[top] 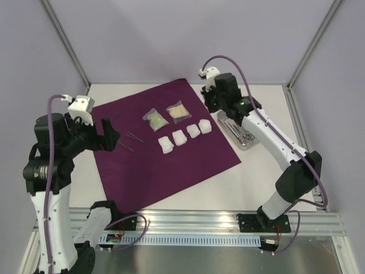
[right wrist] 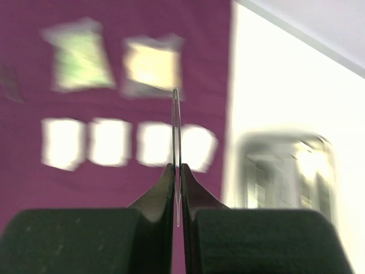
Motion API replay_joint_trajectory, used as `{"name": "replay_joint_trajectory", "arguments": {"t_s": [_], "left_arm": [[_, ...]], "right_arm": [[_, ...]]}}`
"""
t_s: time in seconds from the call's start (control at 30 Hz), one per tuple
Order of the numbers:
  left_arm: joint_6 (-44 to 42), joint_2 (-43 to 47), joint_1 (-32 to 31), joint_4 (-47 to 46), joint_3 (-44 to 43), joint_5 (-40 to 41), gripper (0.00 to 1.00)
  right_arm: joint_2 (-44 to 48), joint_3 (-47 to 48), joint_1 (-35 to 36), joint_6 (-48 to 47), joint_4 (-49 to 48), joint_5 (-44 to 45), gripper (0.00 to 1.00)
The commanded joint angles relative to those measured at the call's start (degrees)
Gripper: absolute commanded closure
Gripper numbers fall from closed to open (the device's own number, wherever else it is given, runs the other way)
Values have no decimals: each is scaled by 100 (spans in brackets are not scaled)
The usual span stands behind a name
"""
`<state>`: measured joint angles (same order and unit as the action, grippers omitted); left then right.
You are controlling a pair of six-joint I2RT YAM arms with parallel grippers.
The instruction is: Prepare the surgical pack
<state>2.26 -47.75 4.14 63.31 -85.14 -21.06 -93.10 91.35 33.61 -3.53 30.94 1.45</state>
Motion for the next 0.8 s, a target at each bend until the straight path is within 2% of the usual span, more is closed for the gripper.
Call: {"name": "replay_joint_trajectory", "arguments": {"t_s": [0.0,0.1,0.23,0.47,0.77], "left_arm": [[-1059,-524,-1,420,357,199,0],[-1280,-858,-10,148,805,356,0],[-1465,-1403,-1,-160,1174,778,0],[-1580,-1667,-10,-609,1624,1033,0],[-1536,-1949,-1,-592,1545,1104,0]], "right_arm": [[-250,-38,-1070,-1307,1150,-154,100],[-742,-82,-1828,-1843,1152,-225,99],[-1550,66,-2384,-2221,827,31,100],[-2729,840,-2622,-2898,922,136,100],[-2942,665,-2789,-3259,897,592,99]]}}
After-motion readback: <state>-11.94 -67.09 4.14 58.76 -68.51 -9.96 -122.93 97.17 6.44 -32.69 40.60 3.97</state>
